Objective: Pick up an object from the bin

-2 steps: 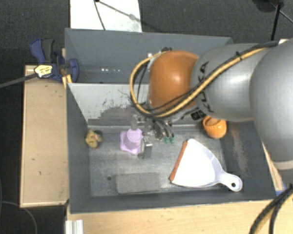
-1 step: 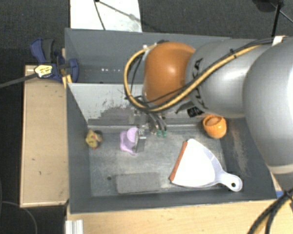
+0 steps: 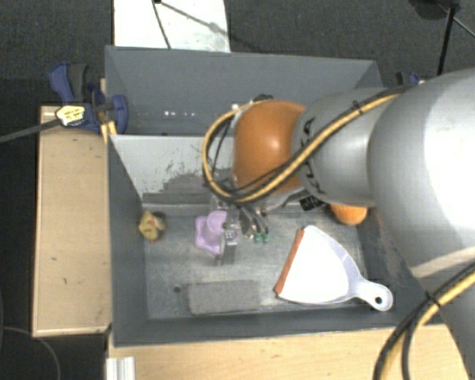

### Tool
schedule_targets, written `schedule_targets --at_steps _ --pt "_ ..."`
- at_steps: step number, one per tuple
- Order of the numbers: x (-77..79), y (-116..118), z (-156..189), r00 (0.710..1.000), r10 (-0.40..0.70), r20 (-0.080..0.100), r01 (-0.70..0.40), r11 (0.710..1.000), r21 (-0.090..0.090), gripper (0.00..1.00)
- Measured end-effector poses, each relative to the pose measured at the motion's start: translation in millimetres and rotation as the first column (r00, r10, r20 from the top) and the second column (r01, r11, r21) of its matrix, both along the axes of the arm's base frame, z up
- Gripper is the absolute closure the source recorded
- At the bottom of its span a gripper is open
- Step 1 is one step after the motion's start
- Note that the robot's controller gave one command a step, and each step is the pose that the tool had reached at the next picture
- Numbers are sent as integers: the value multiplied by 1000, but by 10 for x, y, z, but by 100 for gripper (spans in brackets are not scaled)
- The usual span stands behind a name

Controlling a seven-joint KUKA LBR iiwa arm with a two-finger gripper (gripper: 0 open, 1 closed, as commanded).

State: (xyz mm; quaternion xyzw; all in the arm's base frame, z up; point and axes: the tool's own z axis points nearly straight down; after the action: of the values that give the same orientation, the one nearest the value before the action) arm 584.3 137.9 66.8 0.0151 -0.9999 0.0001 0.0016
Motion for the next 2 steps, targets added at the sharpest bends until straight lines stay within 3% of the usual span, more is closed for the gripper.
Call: schedule_targets --at_steps 1,2 --pt "55 193 51 993 -120 5 120 993 2 100" --pt "55 193 52 993 -121 5 121 993 2 100"
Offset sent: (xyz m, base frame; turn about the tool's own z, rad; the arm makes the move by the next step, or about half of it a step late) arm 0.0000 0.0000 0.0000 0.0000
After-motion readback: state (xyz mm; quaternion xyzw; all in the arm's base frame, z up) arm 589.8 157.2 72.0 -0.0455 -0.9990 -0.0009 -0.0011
